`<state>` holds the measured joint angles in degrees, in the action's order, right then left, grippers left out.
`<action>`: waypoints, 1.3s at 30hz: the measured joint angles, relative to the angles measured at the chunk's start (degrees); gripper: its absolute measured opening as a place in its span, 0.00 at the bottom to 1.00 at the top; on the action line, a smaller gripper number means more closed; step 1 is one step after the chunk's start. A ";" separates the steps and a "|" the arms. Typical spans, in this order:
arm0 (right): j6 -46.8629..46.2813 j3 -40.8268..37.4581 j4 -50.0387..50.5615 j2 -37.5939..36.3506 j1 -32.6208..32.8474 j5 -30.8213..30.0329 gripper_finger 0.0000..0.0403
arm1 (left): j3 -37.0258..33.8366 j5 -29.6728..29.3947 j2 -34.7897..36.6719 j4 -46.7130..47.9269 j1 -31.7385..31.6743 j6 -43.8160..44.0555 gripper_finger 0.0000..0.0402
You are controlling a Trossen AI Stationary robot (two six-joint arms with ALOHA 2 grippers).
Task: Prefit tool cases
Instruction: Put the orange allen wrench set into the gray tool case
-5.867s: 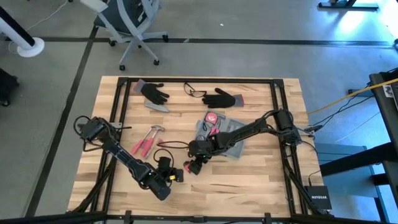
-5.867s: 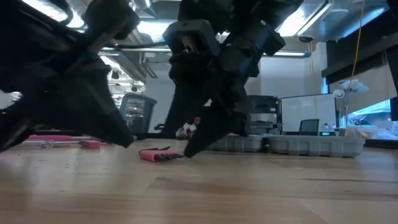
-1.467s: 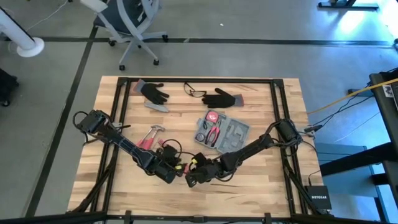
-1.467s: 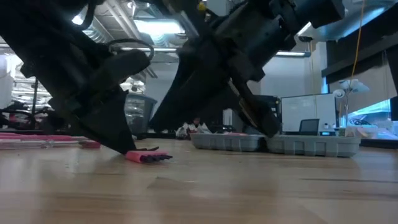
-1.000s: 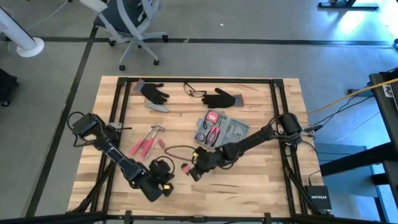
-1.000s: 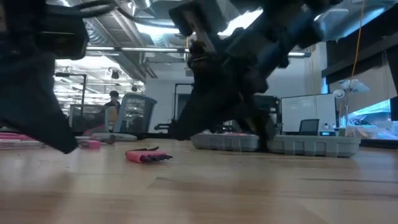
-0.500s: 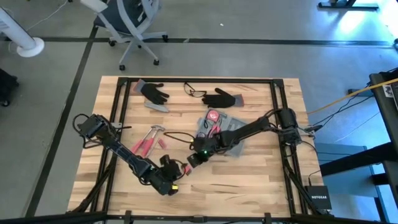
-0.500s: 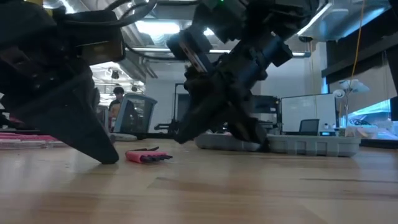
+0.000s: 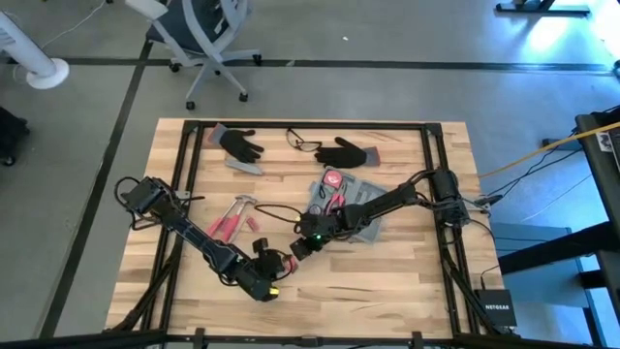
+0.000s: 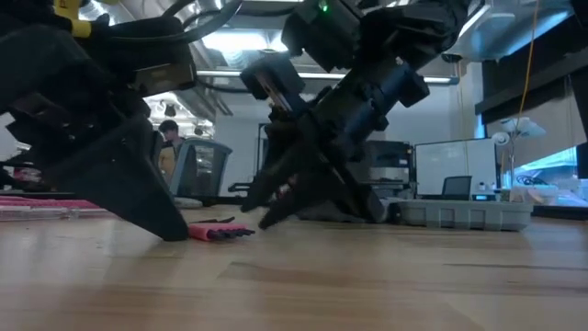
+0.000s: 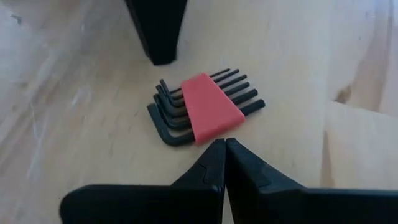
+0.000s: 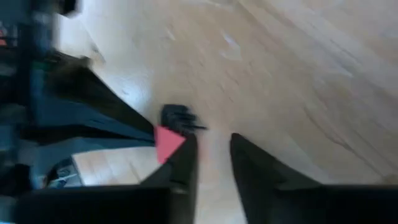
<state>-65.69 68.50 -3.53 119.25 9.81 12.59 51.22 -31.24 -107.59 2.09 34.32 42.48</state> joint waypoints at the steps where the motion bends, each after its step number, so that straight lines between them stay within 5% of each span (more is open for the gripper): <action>1: 0.09 -0.01 0.00 0.06 -0.16 0.69 0.29 | 0.00 0.00 0.00 0.03 -0.15 -0.42 0.00; 6: -0.04 0.19 -1.15 0.91 -0.23 4.60 0.52 | -0.01 -0.53 -0.55 -1.29 -0.35 -0.50 0.00; 10: -2.49 0.21 -2.69 1.54 -0.25 5.97 0.60 | -0.07 -0.86 -1.93 -4.43 -0.27 0.70 0.00; 31: -4.30 0.87 -6.20 5.38 2.10 11.93 0.49 | 0.07 -1.15 -3.15 -4.70 -1.48 0.60 0.00; 39: -5.90 1.04 -8.68 5.57 2.16 7.99 0.49 | 0.04 -1.70 -4.00 -5.04 -1.10 3.61 0.00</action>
<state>-71.59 69.54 -12.21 124.81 11.97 20.58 51.26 -32.95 -111.59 -2.96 33.21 46.09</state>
